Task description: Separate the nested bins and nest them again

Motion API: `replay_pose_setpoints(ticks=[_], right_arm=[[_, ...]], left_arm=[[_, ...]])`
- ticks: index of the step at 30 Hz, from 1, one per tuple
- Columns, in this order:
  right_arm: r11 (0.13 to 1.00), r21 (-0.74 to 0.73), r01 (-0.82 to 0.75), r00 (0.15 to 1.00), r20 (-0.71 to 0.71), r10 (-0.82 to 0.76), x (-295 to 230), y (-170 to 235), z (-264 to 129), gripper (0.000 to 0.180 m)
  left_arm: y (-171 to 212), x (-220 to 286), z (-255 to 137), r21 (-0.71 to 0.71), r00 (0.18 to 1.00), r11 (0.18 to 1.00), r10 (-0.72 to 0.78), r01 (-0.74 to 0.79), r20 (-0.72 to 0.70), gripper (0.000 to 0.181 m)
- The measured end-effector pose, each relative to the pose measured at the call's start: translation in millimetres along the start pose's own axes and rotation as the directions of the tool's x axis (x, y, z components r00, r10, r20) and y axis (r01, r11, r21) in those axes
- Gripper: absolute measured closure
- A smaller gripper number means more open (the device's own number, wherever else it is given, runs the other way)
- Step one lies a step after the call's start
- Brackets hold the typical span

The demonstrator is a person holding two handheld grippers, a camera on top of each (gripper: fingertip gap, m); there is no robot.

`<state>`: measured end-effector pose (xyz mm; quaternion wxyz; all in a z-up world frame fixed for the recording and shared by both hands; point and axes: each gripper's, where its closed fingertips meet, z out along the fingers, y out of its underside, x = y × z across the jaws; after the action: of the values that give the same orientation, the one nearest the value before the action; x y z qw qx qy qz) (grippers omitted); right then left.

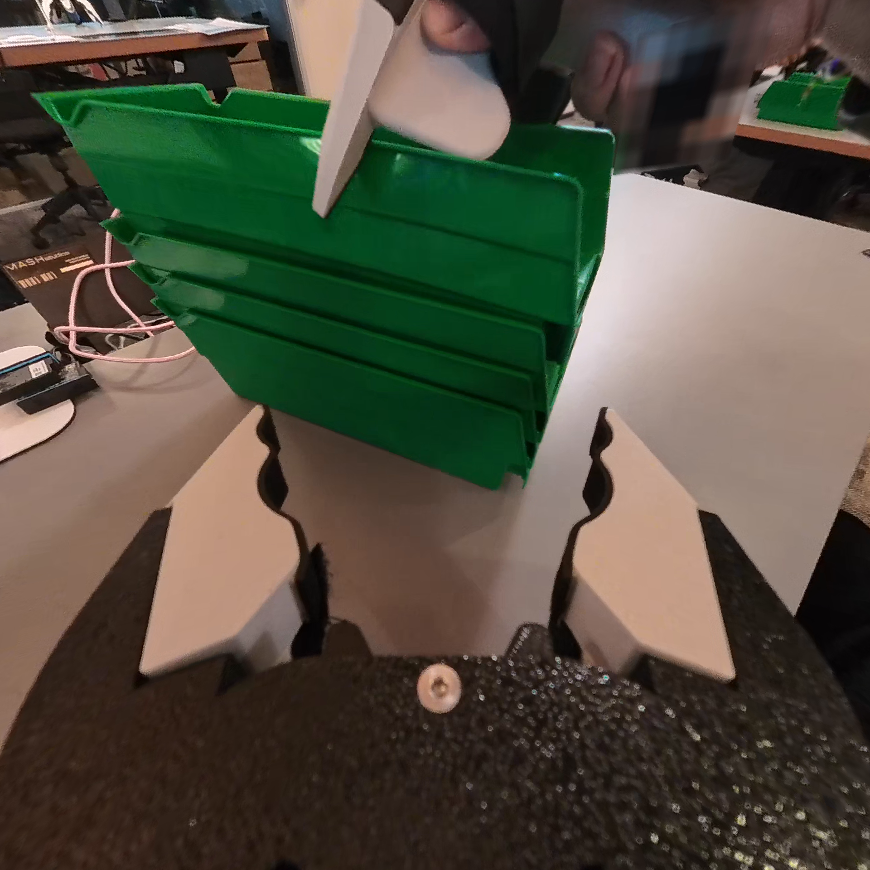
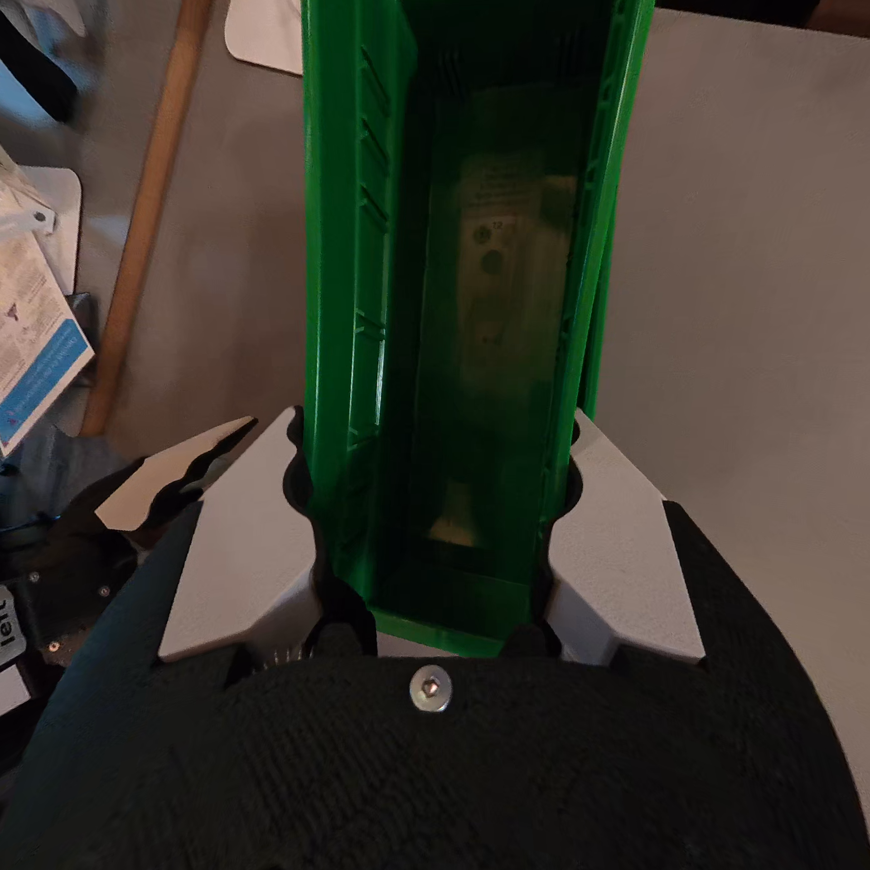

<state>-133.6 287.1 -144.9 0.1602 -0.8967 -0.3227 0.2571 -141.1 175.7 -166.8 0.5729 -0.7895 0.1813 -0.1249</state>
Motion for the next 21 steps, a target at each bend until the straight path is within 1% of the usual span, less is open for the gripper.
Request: replay_pose_setpoints(ticks=[1,6,9,11,13,15,17,19,21], right_arm=[[1.000,0.005,0.006,1.000,-0.006,-0.006,0,0,1,0.073],[0.997,-0.006,0.081,0.991,-0.108,-0.081,1,6,9,0.070],[0.997,-0.002,0.079,0.990,-0.116,-0.078,1,6,10,0.067],[0.996,-0.006,0.083,0.991,-0.104,-0.084,-1,7,10,0.061],[0.998,0.018,0.066,0.997,-0.027,-0.065,-9,4,7,0.057],[0.998,0.048,0.034,0.995,0.091,-0.038,-20,1,2,0.036],[0.998,0.057,0.026,0.989,0.143,-0.034,-22,1,0,0.031],[0.998,0.062,0.027,0.980,0.197,-0.039,-29,1,-3,0.019],[0.998,0.054,0.041,0.975,0.216,-0.051,-30,4,-6,0.019]], left_arm=[[0,1,1,0.000,1.000,1.000,0.001,-0.001,-0.001,0.052],[1,1,2,-0.006,1.000,1.000,0.002,-0.002,-0.003,0.052],[1,1,2,-0.007,1.000,1.000,0.001,-0.001,0.000,0.052],[2,1,2,-0.008,1.000,1.000,0.001,-0.001,0.000,0.052],[2,1,3,-0.010,1.000,1.000,0.001,-0.001,-0.001,0.052],[3,1,5,-0.016,1.000,1.000,0.001,-0.001,-0.002,0.051],[4,2,6,-0.022,1.000,1.000,0.003,-0.003,-0.002,0.051],[5,2,8,-0.026,1.000,1.000,0.006,-0.006,-0.003,0.051],[6,2,8,-0.030,1.000,1.000,0.007,-0.007,-0.003,0.051]])
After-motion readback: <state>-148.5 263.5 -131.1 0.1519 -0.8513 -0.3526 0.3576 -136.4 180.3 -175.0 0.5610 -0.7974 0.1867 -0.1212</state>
